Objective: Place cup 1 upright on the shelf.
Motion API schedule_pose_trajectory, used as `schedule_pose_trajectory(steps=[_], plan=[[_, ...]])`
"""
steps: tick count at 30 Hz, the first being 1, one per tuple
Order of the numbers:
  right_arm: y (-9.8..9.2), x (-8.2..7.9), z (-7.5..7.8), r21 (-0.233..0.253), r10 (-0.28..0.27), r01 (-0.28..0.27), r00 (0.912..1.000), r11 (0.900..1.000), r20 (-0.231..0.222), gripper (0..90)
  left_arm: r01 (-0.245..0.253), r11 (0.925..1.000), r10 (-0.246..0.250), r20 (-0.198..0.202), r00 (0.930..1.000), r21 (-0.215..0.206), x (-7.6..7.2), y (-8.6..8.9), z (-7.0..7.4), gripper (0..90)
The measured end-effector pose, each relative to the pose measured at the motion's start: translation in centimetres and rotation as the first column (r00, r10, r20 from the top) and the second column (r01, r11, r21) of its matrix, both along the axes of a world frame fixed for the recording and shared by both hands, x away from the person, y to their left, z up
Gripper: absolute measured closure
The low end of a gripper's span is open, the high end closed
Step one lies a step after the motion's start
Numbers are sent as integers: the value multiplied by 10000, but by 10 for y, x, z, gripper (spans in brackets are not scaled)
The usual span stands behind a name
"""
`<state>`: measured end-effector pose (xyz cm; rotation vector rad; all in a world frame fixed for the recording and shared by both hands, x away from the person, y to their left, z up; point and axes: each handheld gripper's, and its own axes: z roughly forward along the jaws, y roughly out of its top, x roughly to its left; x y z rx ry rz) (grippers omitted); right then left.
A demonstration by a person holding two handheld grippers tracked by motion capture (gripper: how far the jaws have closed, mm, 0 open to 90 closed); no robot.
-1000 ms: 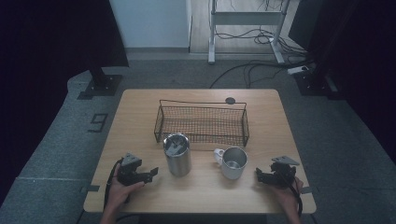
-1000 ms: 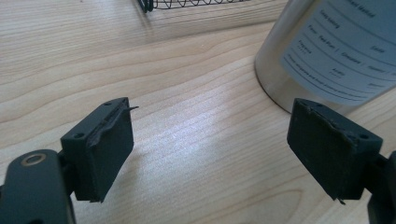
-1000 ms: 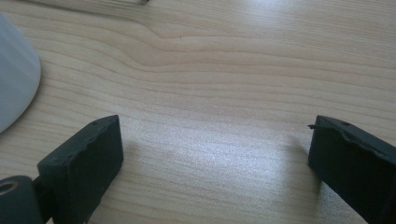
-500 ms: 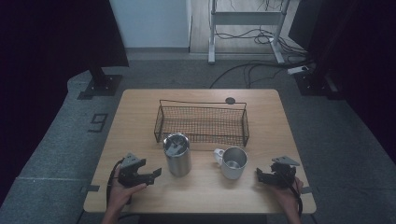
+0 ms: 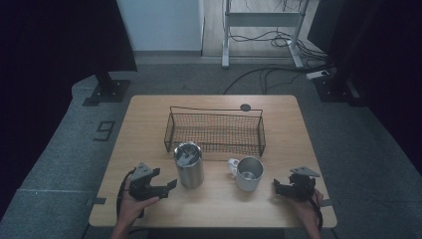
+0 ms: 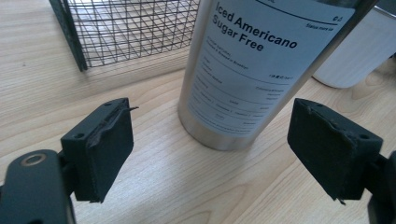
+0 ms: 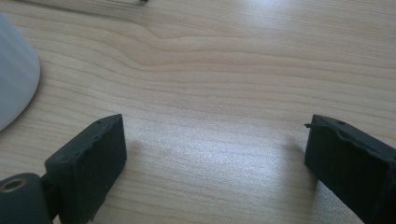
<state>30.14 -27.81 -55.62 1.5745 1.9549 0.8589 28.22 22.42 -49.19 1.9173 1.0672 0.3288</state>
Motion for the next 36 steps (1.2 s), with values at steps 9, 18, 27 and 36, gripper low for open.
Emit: schedule_pose_trajectory(steps=[9,18,27,36], plan=[[0,0,0,-7,-32,32,10000,10000,-5,56,255,9997,-255,17,9997,-1,4,-13,3,136],[0,0,0,-22,-44,44,10000,10000,-1,58,517,9986,-518,35,9987,49,5,-23,4,77],[0,0,0,-11,-66,66,10000,10000,22,63,652,9979,-652,40,9979,9,10,-34,7,44],[0,0,0,-13,-72,72,10000,10000,28,65,780,9970,-780,56,9969,-3,17,-43,9,23]])
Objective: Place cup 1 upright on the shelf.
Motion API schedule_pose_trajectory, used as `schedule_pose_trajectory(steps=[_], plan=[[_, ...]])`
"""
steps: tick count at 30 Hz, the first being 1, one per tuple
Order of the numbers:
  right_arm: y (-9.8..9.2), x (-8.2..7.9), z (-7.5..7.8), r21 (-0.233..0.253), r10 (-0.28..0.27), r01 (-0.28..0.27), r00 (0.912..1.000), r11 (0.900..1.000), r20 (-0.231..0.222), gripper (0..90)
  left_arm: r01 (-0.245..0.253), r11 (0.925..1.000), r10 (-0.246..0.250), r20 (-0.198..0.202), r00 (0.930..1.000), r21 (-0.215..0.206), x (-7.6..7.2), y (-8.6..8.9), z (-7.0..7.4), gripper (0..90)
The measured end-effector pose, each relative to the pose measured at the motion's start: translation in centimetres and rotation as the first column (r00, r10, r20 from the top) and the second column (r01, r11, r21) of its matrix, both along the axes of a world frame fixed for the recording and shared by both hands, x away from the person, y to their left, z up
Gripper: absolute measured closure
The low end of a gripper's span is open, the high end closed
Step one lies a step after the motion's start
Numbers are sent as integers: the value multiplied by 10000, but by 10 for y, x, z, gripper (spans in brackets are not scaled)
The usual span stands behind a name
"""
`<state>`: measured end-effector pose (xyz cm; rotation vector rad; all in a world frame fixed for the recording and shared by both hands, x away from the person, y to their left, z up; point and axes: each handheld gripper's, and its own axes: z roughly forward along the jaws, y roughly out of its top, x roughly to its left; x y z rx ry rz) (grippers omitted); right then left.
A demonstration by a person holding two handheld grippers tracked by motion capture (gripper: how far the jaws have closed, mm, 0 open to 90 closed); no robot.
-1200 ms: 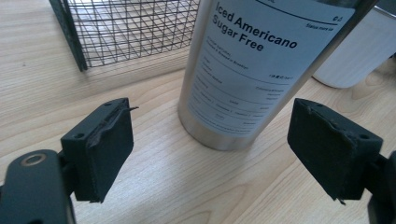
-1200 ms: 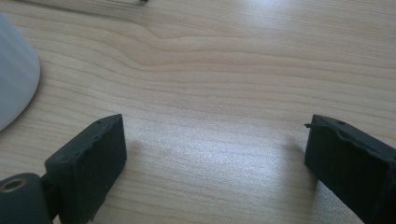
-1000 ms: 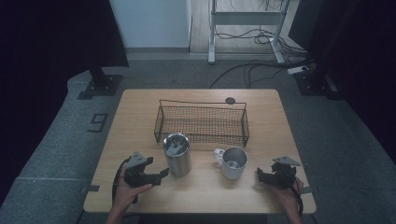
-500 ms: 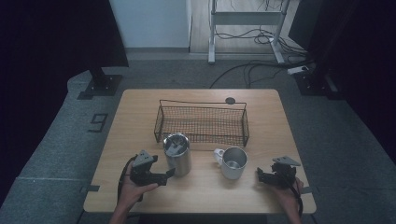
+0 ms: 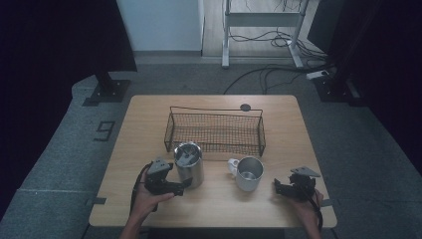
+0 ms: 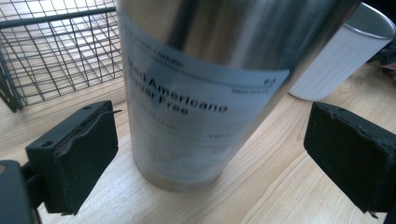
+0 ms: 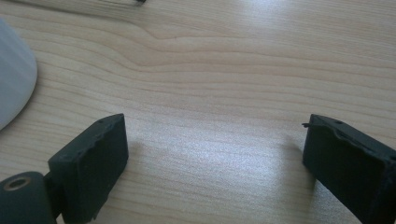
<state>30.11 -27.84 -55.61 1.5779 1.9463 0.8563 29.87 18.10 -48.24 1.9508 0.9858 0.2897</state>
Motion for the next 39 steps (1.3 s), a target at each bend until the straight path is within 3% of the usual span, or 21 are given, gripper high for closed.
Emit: schedule_pose_trajectory(steps=[5,12,19,29,36,39], plan=[[0,0,0,-10,-14,14,10000,10000,-8,67,-156,9997,161,232,9996,-202,5,-5,3,19],[0,0,0,-14,-14,14,10000,10000,-7,67,-26,9999,30,299,9995,-130,12,-13,2,7],[0,0,0,-12,-19,19,10000,10000,-3,68,-269,9995,277,542,9981,-158,22,-22,-2,1],[0,-1,0,-7,-37,37,10000,10000,15,75,-202,9998,208,1203,9925,-67,22,-24,-6,17],[-1,-1,0,-18,-40,40,10000,10000,25,76,-132,9999,127,1255,9920,36,22,-24,-5,27],[-1,-1,0,-17,-48,48,10000,10000,27,78,-222,9996,189,1568,9874,191,20,-25,-4,37]])
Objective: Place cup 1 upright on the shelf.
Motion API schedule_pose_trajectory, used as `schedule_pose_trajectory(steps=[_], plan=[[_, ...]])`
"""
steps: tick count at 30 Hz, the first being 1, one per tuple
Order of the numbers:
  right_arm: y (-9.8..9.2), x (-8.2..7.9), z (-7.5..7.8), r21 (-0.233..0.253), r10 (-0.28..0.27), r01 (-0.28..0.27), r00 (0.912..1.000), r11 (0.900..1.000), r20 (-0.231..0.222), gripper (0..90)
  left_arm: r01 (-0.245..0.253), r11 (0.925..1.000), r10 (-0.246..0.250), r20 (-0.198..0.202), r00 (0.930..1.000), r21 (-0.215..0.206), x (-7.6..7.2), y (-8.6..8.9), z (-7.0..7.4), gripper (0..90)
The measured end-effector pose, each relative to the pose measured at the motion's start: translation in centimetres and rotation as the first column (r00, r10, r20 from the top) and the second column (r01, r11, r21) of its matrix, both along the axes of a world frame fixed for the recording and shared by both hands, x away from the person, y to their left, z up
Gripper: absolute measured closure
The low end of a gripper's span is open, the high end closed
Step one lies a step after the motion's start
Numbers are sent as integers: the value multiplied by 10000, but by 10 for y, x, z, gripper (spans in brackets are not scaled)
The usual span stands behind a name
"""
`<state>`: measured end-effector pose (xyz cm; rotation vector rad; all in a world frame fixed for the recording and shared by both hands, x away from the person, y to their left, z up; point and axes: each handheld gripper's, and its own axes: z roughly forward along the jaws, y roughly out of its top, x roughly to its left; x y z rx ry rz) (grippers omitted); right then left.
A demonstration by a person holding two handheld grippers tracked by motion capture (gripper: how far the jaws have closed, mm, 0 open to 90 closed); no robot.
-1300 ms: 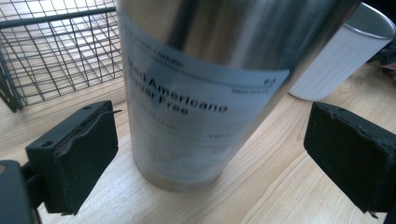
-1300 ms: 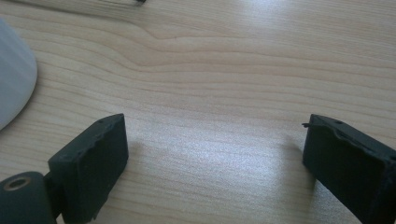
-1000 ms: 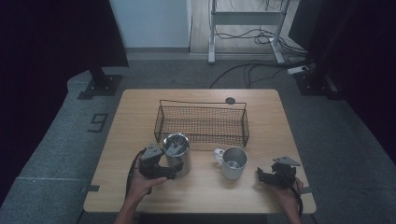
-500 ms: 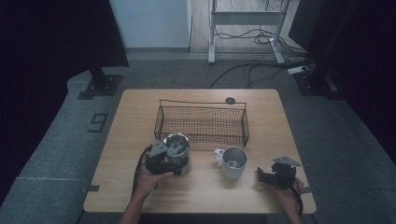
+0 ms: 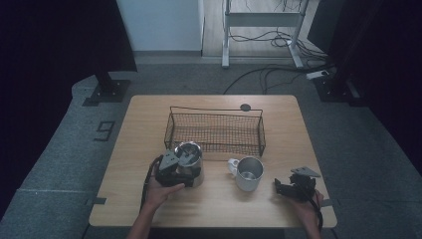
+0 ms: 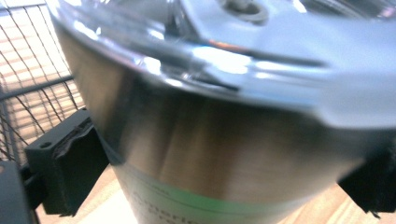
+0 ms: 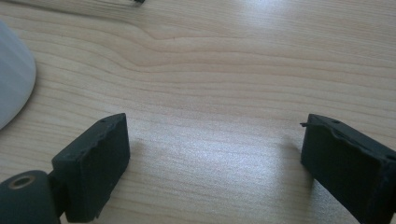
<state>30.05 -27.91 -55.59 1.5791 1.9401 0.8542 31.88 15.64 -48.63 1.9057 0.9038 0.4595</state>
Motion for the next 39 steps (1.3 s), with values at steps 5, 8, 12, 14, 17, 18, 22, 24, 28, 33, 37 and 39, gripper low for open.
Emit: schedule_pose_trajectory(steps=[5,8,12,14,17,18,22,24,28,33,37,39], plan=[[0,0,0,3,-10,10,10000,10000,3,79,52,10000,-53,89,9999,79,-1,0,0,38],[0,0,0,4,-10,10,10000,10000,2,79,142,9999,-143,111,9998,56,0,0,0,38],[0,0,0,4,-15,15,10000,10000,4,80,145,9999,-145,120,9998,16,1,1,0,39],[0,0,0,3,-18,18,10000,10000,7,81,152,9999,-152,141,9998,32,1,1,0,39],[0,0,0,8,-32,32,10000,10000,11,83,200,9998,-201,106,9997,26,1,1,0,40],[0,0,0,11,-41,41,10000,10000,14,84,241,9997,-241,85,9997,8,1,1,1,40],[0,0,0,12,-44,44,10000,10000,19,86,250,9997,-251,129,9996,30,2,1,3,42],[0,0,0,13,-46,46,10000,10000,20,86,247,9997,-247,156,9996,46,1,1,5,42],[0,0,0,15,-44,44,10000,10000,20,86,294,9996,-294,341,9990,6,1,2,12,42],[0,0,0,13,-45,45,10000,10000,20,87,336,9994,-332,427,9985,-74,1,2,19,42],[0,0,0,13,-46,46,10000,10000,20,87,332,9994,-326,516,9981,-108,1,3,24,42],[0,0,0,15,-44,44,10000,10000,19,87,312,9994,-305,547,9980,-123,1,4,27,42]])
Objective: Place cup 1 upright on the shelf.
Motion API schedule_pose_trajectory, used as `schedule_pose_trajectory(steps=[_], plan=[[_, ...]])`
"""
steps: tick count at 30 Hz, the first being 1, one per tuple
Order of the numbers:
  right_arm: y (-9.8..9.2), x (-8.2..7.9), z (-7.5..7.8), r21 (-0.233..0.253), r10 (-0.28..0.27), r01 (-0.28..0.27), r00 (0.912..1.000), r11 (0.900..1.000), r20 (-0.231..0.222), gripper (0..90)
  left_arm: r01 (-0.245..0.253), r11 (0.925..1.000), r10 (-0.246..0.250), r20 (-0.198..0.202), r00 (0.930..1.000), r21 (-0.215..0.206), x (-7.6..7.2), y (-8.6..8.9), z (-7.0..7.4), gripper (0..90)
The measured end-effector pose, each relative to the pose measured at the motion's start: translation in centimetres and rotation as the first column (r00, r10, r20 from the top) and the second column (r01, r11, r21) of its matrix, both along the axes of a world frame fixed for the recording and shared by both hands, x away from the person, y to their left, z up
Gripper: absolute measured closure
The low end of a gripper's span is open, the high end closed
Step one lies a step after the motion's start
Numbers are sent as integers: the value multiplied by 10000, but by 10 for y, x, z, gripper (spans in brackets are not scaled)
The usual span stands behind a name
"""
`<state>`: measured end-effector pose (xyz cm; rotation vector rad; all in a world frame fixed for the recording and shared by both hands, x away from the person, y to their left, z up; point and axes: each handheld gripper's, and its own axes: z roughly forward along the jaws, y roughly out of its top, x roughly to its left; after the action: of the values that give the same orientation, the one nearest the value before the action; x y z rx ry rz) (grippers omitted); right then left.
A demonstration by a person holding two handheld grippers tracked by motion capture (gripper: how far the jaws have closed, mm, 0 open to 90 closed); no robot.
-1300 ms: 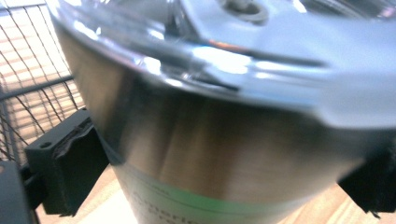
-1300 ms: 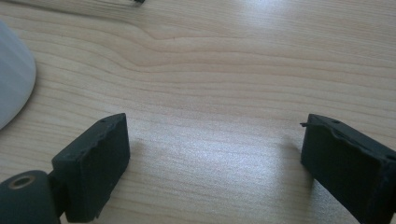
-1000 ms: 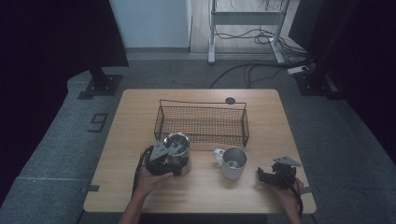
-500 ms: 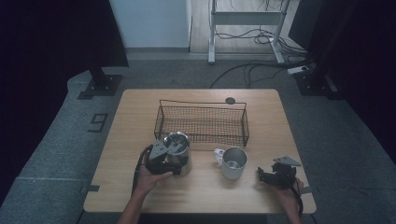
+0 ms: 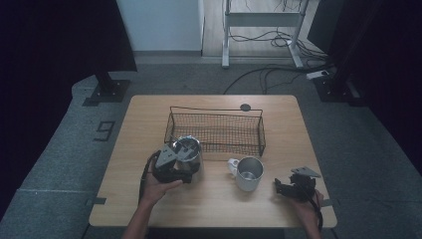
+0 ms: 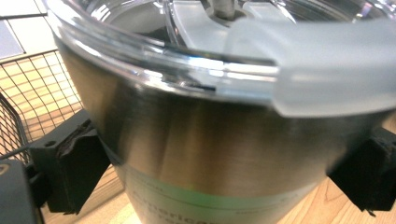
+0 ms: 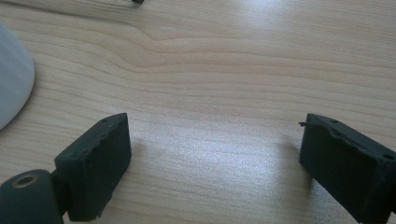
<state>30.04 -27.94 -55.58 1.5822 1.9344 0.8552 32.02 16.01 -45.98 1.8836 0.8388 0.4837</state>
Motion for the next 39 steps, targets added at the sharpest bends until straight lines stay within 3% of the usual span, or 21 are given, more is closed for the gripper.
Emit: schedule_pose_trajectory(steps=[17,39], plan=[[0,0,0,12,-47,47,10000,10000,3,91,-169,9994,171,54,9998,-306,5,10,15,42],[0,0,0,23,-90,90,10000,10000,-2,95,-259,9990,270,294,9992,-374,13,16,34,42]])
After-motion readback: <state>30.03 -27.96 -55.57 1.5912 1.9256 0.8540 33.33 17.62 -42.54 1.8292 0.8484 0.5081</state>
